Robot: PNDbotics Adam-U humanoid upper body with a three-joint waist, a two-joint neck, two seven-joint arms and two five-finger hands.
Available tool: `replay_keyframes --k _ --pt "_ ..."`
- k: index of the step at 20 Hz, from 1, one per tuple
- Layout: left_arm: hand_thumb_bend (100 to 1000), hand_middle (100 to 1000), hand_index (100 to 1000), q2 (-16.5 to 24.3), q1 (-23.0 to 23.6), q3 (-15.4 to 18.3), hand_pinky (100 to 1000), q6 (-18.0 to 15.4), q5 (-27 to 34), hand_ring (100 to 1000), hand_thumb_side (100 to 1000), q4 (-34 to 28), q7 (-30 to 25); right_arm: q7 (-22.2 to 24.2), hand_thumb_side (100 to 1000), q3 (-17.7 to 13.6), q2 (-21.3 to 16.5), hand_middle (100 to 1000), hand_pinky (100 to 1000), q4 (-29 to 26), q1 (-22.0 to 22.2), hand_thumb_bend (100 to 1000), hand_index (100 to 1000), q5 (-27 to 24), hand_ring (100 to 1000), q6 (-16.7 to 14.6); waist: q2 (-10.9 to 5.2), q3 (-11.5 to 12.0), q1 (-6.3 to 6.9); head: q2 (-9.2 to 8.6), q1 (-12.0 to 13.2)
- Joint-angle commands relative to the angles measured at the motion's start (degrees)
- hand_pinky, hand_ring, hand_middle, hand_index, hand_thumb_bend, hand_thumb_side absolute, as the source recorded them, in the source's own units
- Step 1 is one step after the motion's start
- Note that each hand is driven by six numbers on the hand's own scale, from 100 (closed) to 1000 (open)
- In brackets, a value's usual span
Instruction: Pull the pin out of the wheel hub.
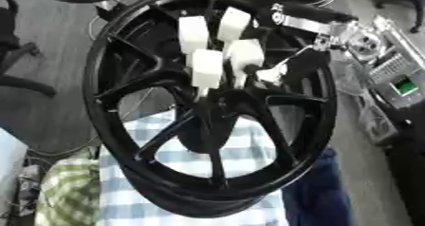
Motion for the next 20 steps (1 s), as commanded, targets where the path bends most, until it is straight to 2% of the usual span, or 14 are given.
replay_keyframes --k 1,6,13,17,20 --pt "100 646 718 1.57 -0.52 0.72 778 0.0 0.2 795 833 -0.91 0.14 -0.67 252 -0.8 -1.12 379 788 -1.5 -0.68 100 574 -1.74 543 1.21 -0.79 -0.05 0.37 -0.08 -0.17" --pt "100 646 718 1.57 -0.54 0.71 779 0.02 0.17 795 831 -0.87 0.14 -1.58 235 -1.75 -1.92 343 782 -3.72 -0.76 100 533 -5.35 520 3.41 -0.88 -0.19 0.5 -0.08 -0.22" --pt "100 646 718 1.47 -0.43 0.79 780 -0.01 0.13 795 830 -0.86 0.21 -3.05 209 -4.69 -4.16 319 778 -8.13 -1.02 100 510 -11.06 505 6.23 -1.33 -0.51 0.73 -0.08 -0.09" --pt "100 645 713 1.38 -0.45 0.72 780 -0.01 0.1 795 828 -0.83 0.13 -3.56 220 -6.55 -5.6 306 784 -10.17 -1.29 100 500 -14.46 500 8.05 -1.54 -0.57 0.99 -0.08 -0.15" --pt "100 645 712 1.25 -0.46 0.74 781 -0.03 0.1 795 827 -0.83 0.13 -3.45 266 -8.67 -7.31 304 800 -10.68 -1.07 100 501 -17.49 500 9.47 -1.68 -0.63 1.2 -0.08 -0.31"
